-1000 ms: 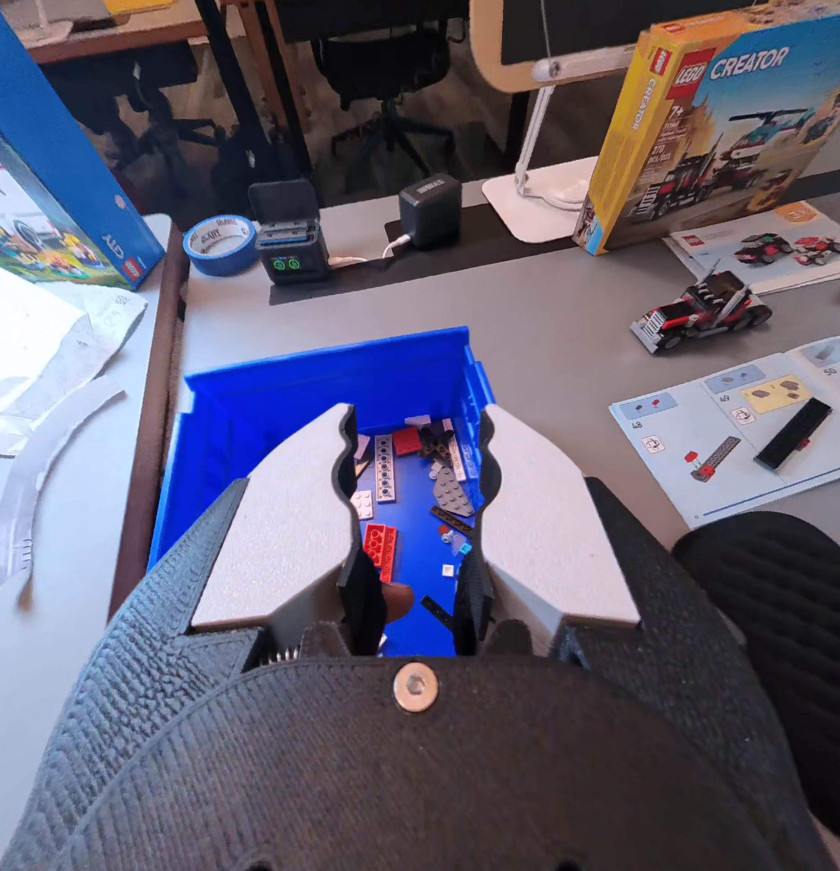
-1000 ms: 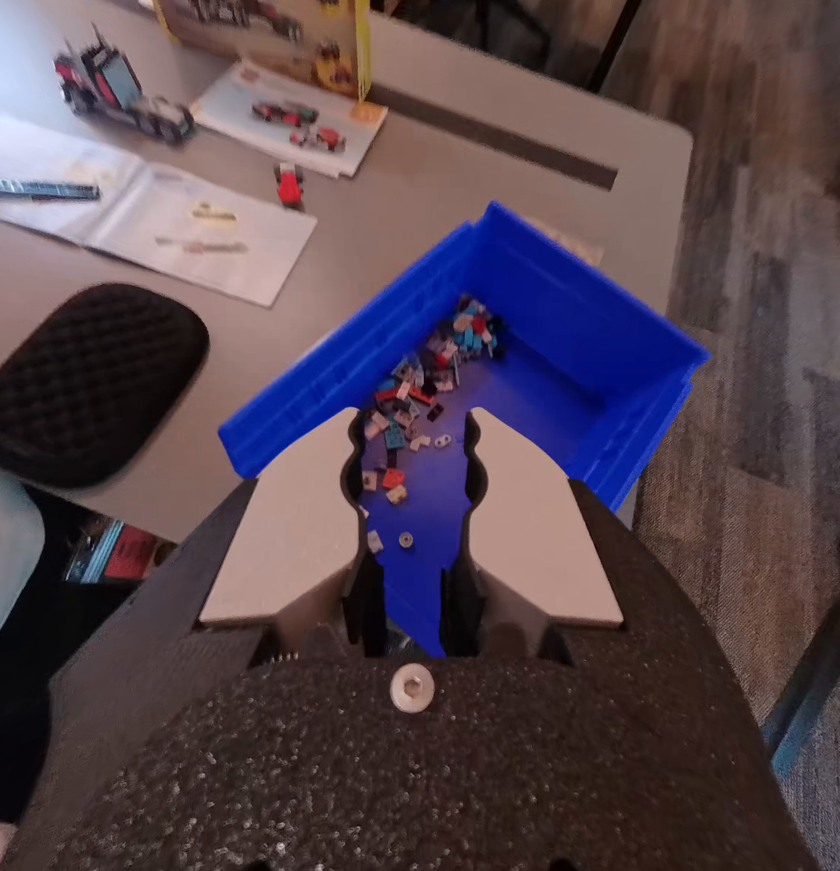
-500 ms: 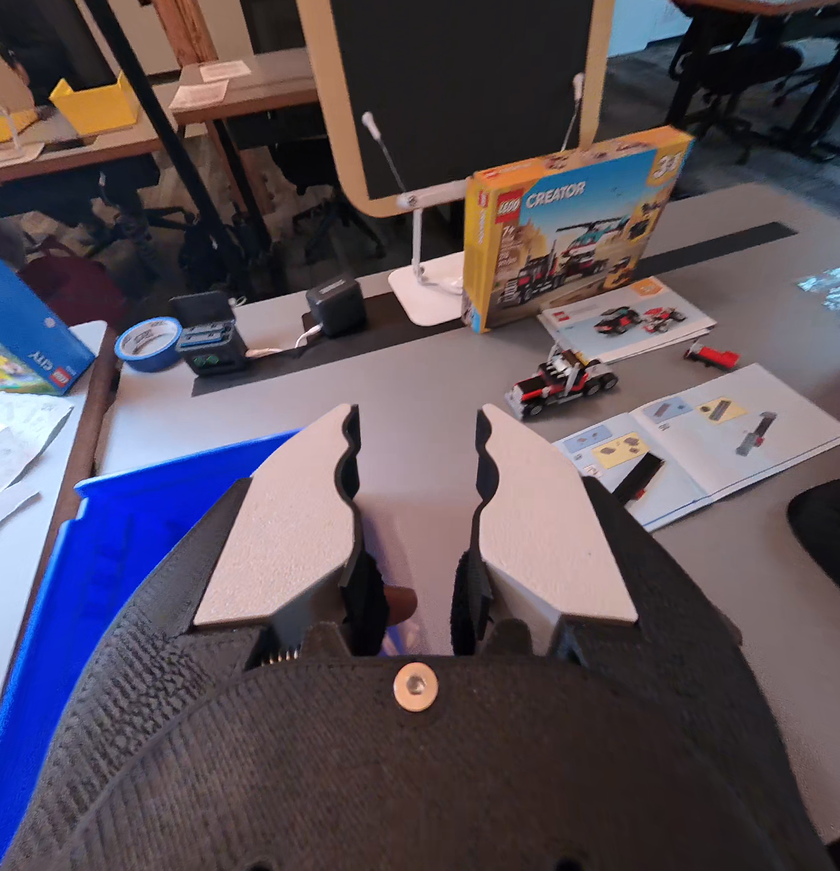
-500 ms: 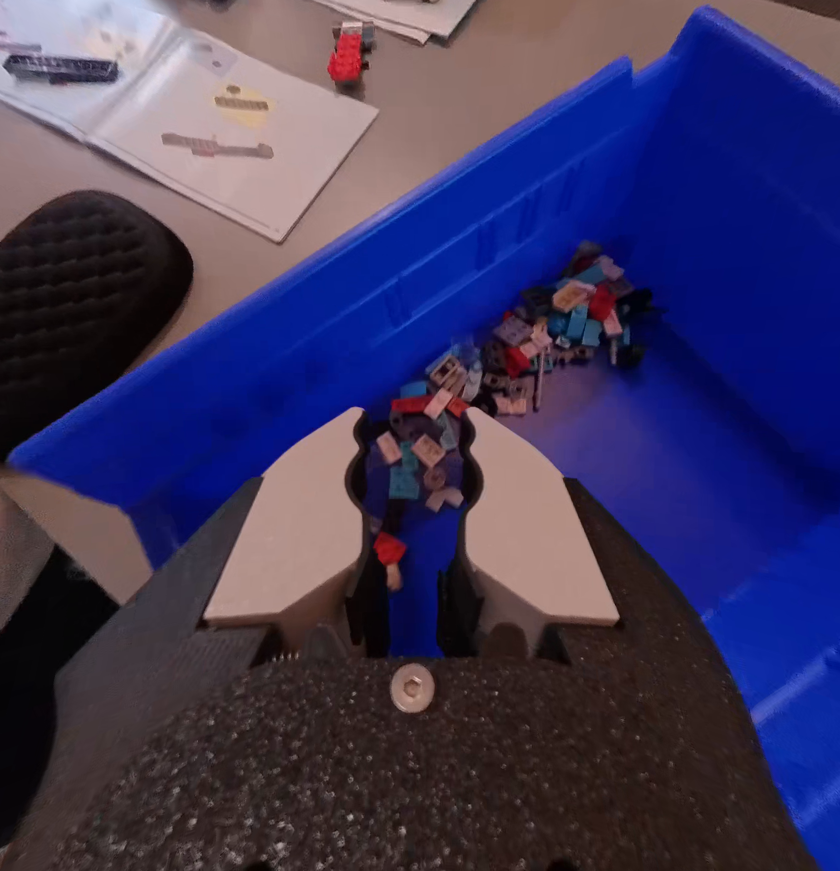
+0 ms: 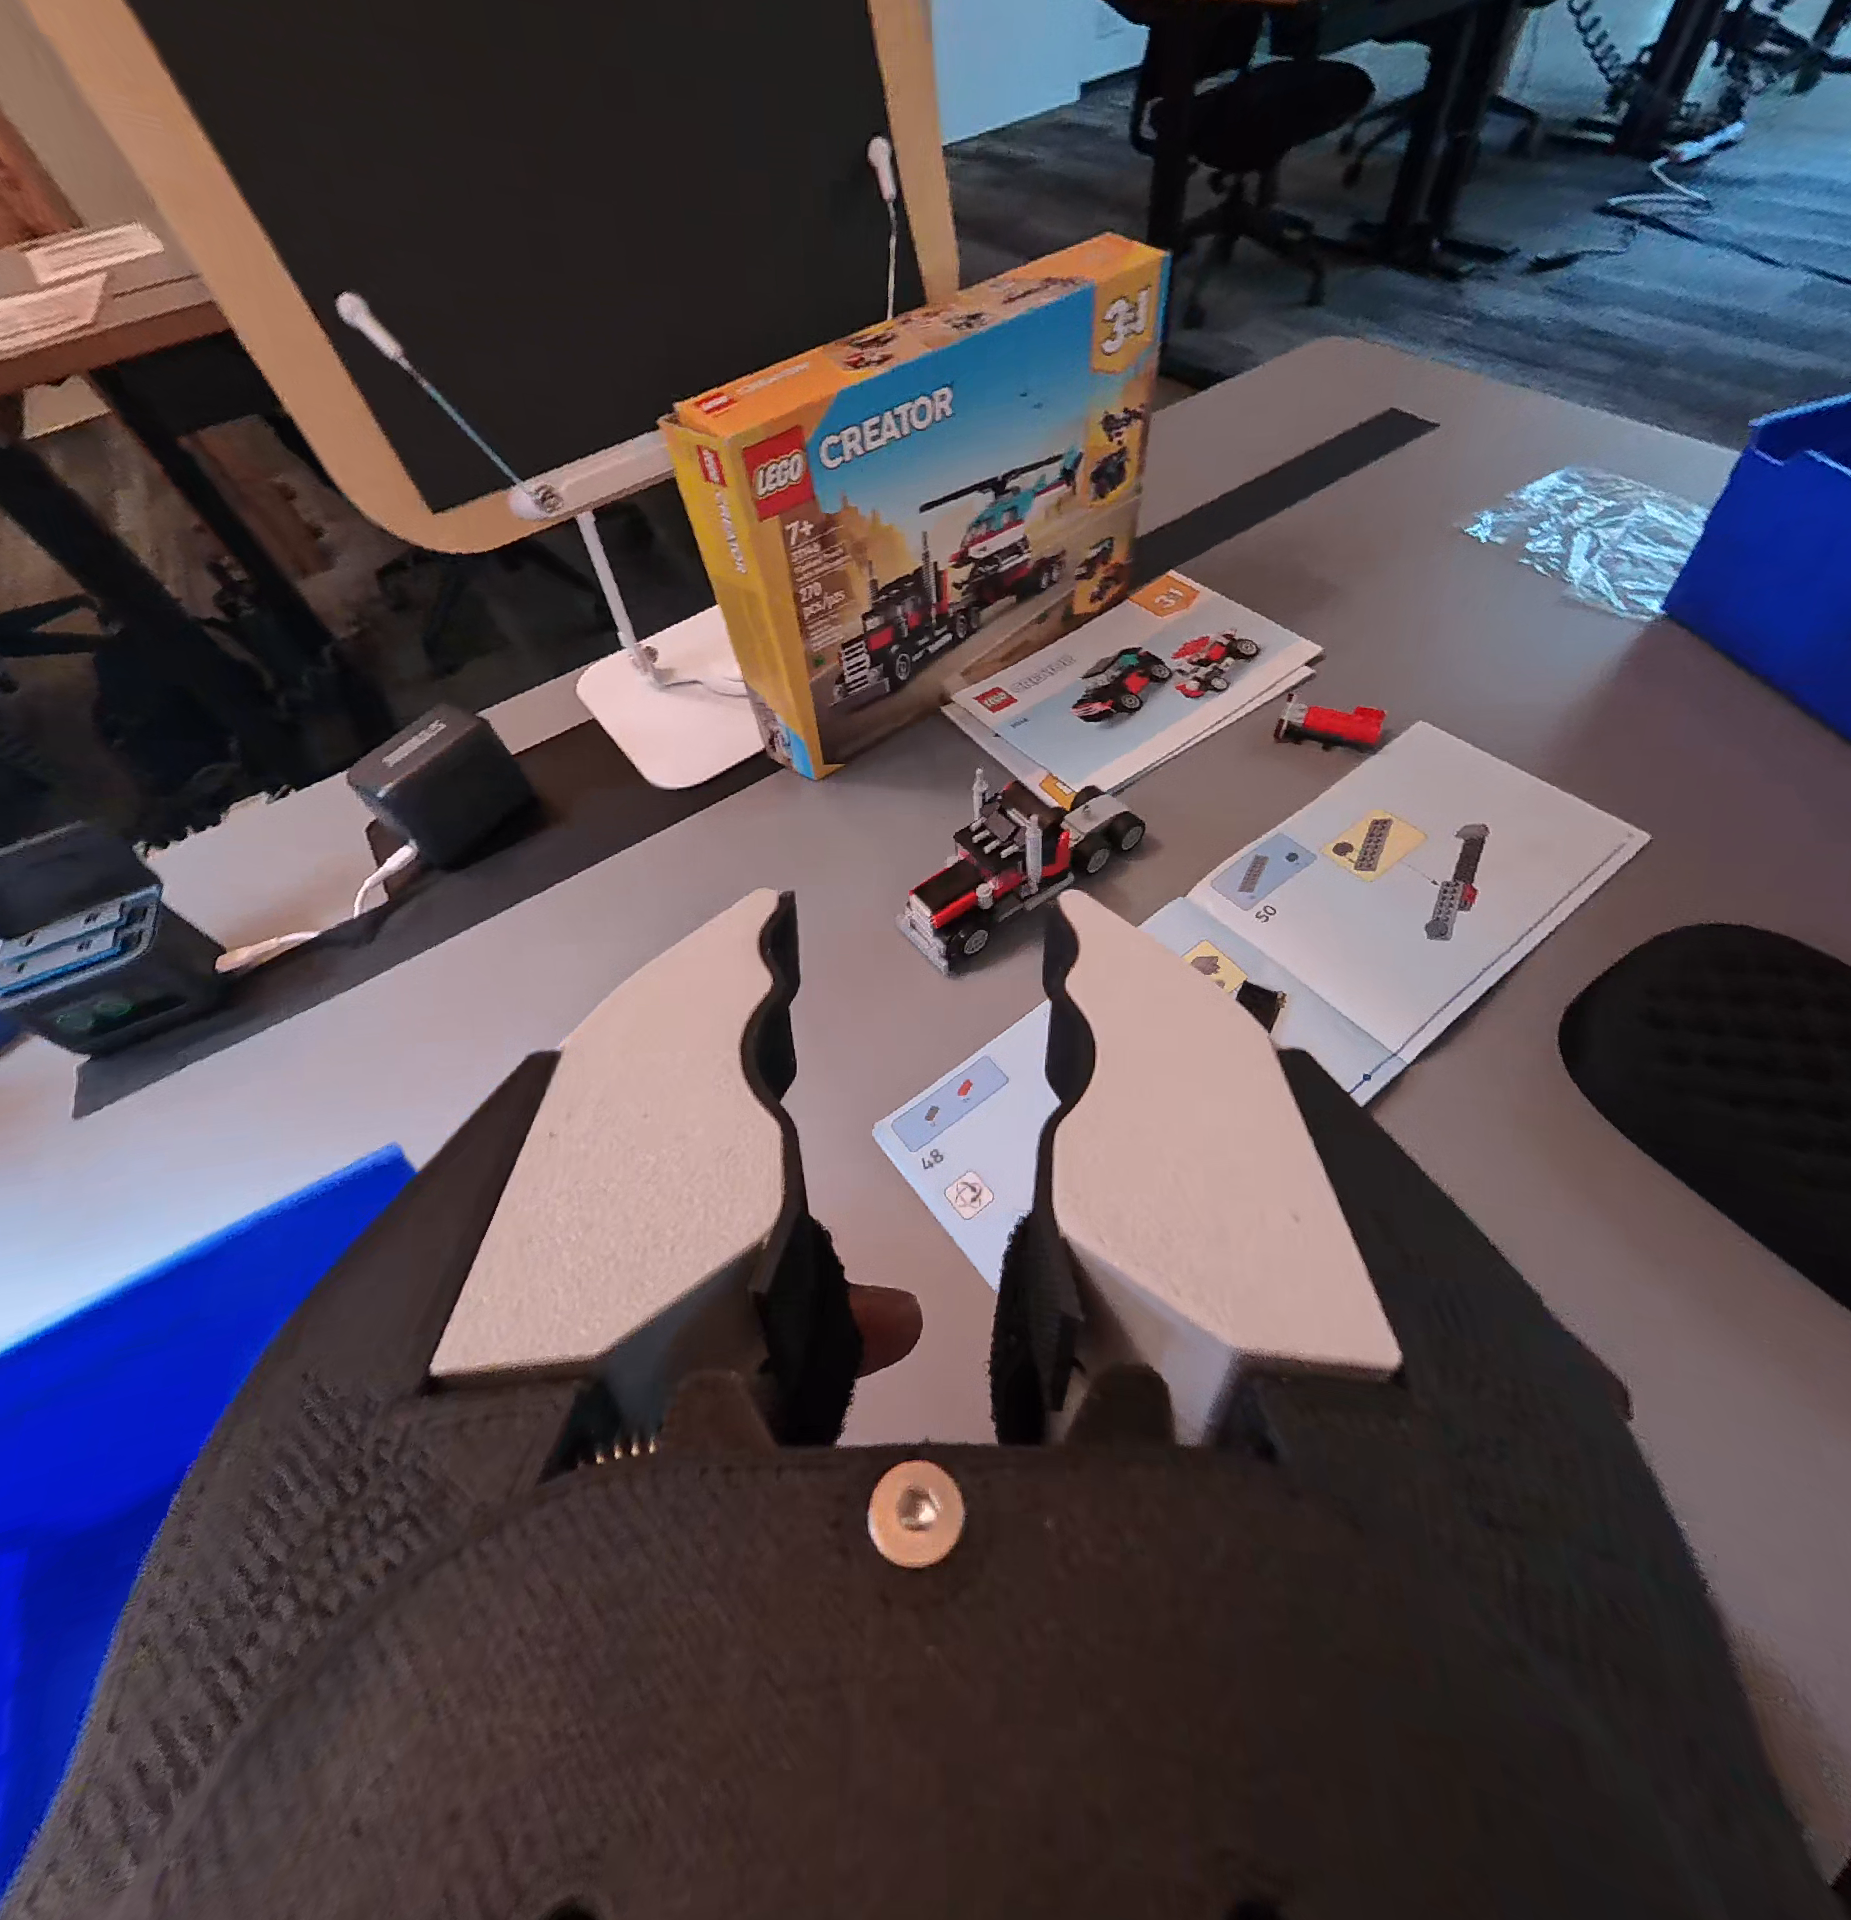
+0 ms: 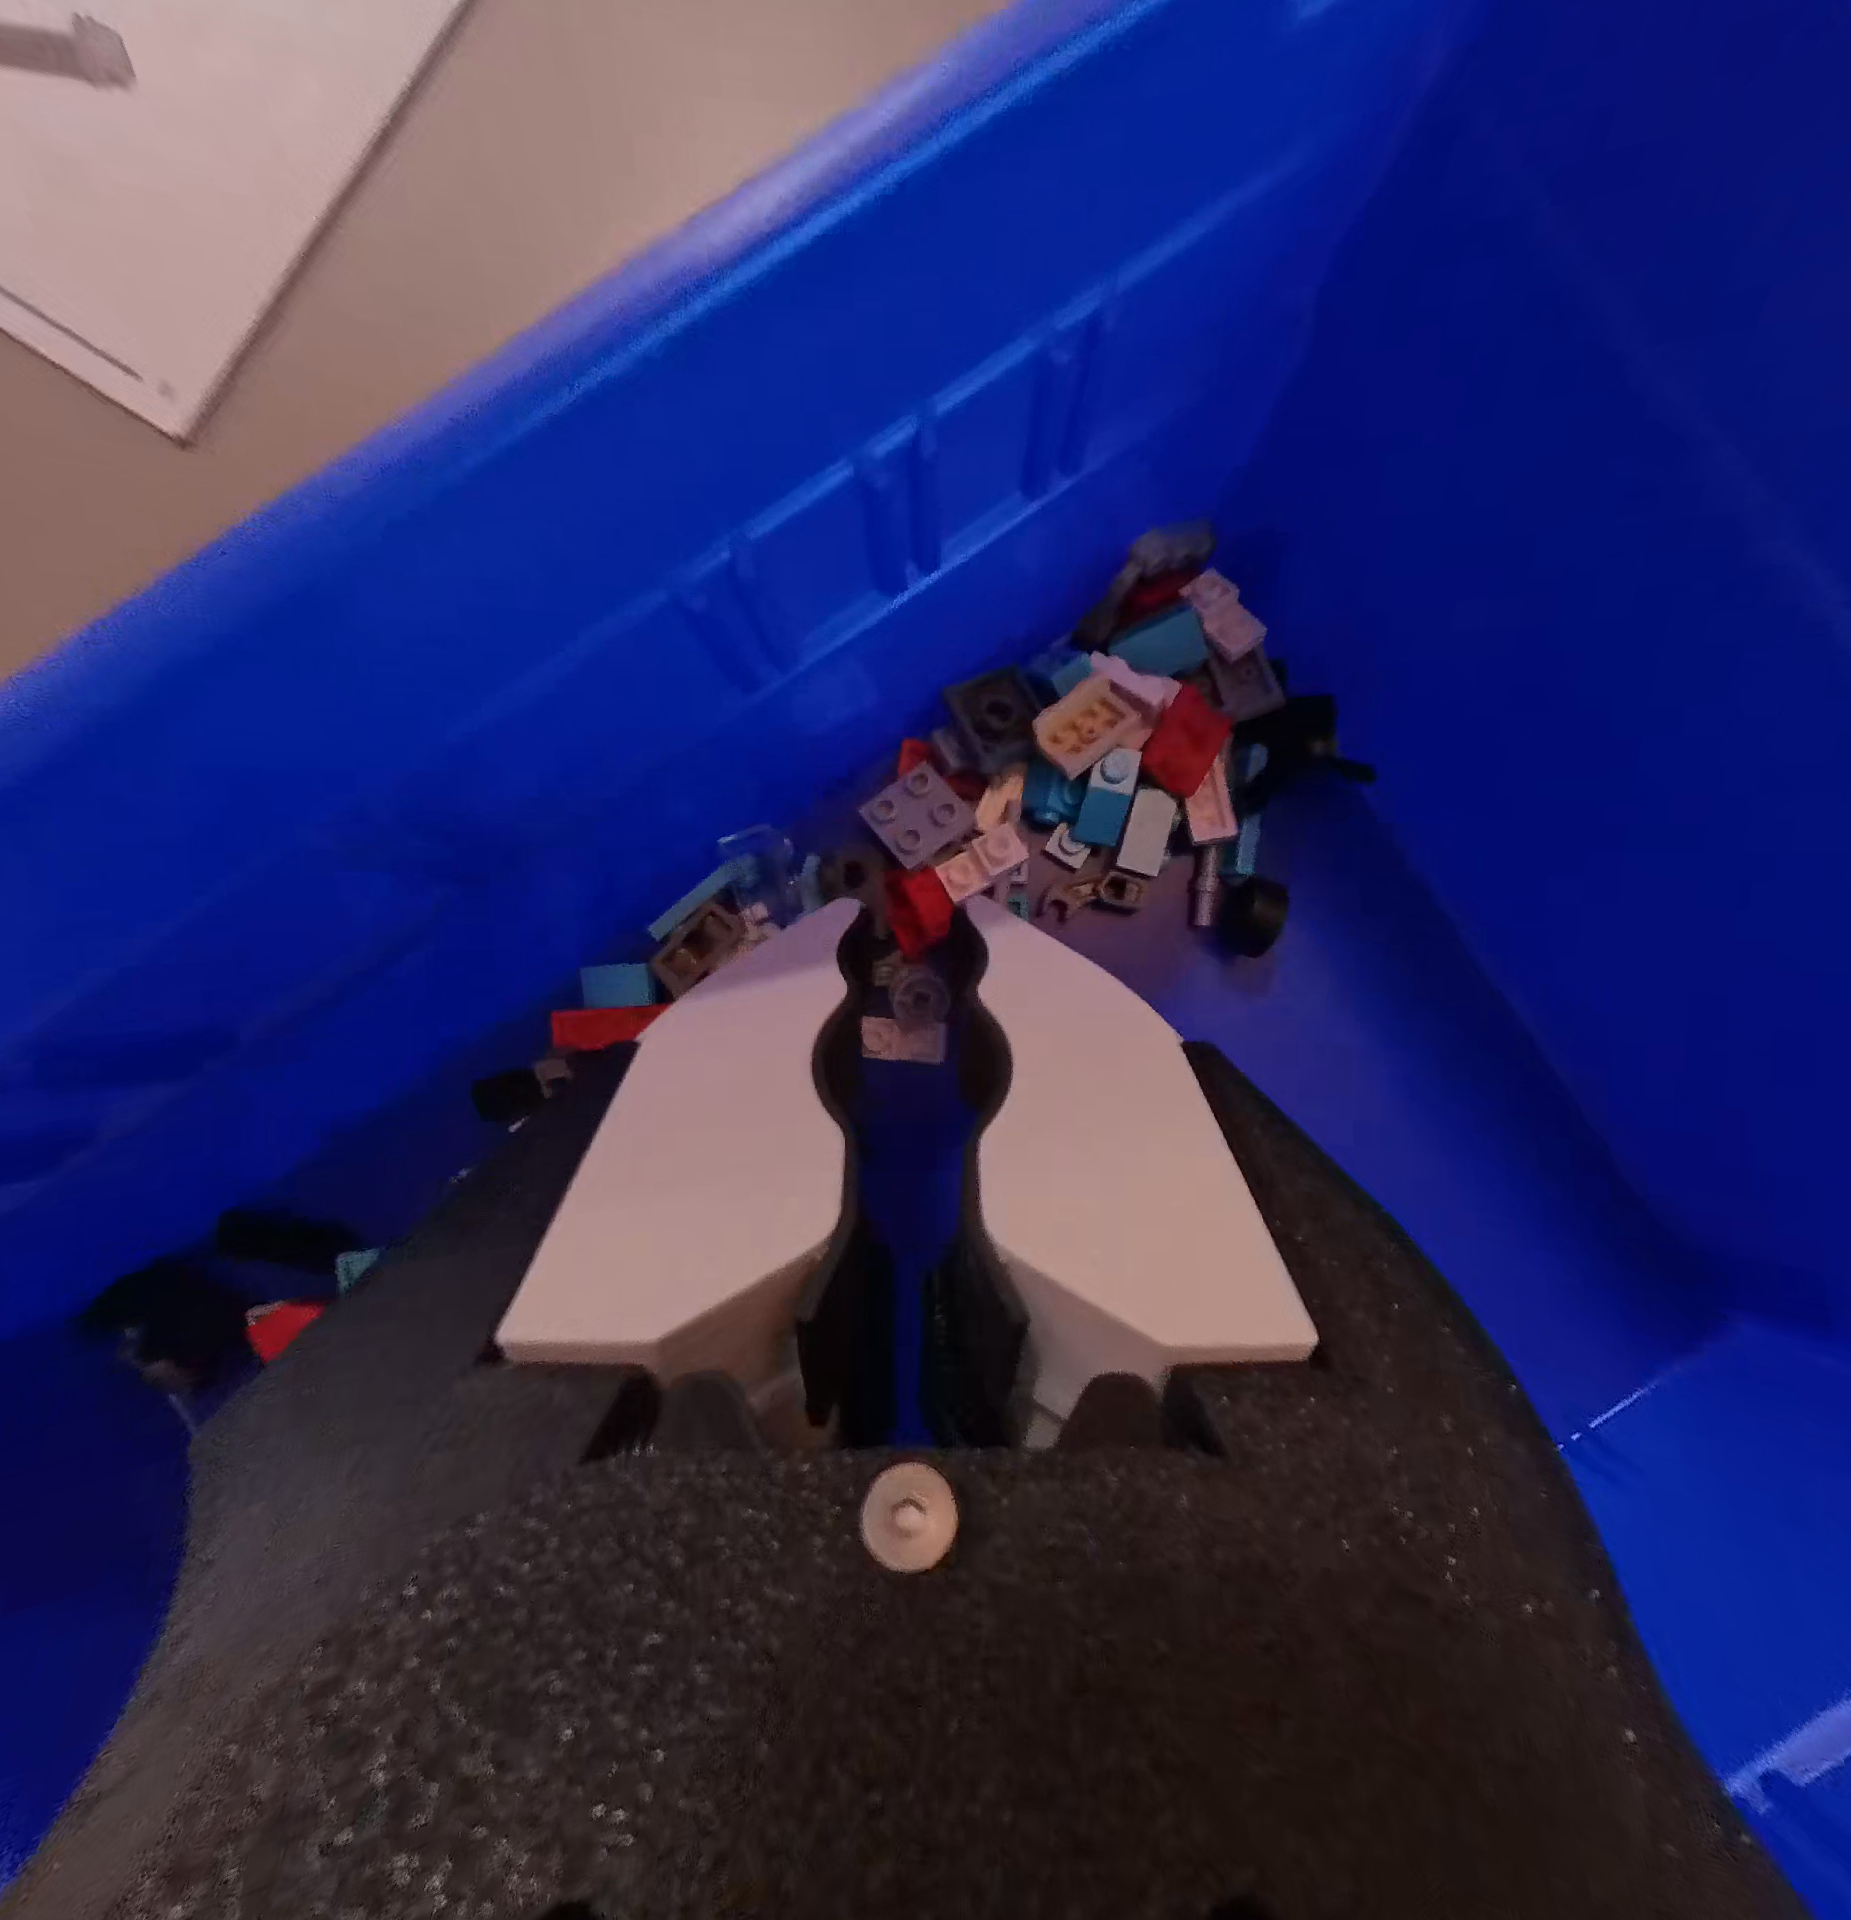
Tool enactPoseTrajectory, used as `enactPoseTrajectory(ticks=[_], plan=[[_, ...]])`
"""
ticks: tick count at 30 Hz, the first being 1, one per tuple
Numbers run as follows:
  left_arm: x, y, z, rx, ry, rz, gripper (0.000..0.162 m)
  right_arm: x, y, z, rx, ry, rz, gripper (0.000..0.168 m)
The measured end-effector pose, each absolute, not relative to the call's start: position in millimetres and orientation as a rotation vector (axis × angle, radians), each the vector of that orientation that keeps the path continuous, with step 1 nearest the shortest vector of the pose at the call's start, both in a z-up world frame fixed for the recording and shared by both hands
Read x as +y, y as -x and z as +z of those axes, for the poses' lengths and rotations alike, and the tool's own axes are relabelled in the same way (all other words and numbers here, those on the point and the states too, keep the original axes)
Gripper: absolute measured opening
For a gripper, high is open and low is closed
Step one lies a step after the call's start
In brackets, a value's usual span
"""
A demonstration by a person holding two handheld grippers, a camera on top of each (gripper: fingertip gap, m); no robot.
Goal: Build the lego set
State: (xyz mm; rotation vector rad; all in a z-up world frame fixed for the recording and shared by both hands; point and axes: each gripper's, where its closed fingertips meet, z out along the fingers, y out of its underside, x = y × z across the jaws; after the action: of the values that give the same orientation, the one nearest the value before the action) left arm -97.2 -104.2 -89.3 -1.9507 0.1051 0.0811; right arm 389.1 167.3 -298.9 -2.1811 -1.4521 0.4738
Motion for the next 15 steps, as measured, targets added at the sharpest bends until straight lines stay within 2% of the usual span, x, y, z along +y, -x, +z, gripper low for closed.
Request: enactPoseTrajectory(ticks=[3,15], plan=[[-97,89,-86,0.165,1.942,0.069,0.046,169,-387,-301,-1.43,2.191,0.526,0.006],[-87,66,-94,0.337,1.936,0.06,0.046,174,-395,-279,-1.348,2.117,0.576,0.004]])
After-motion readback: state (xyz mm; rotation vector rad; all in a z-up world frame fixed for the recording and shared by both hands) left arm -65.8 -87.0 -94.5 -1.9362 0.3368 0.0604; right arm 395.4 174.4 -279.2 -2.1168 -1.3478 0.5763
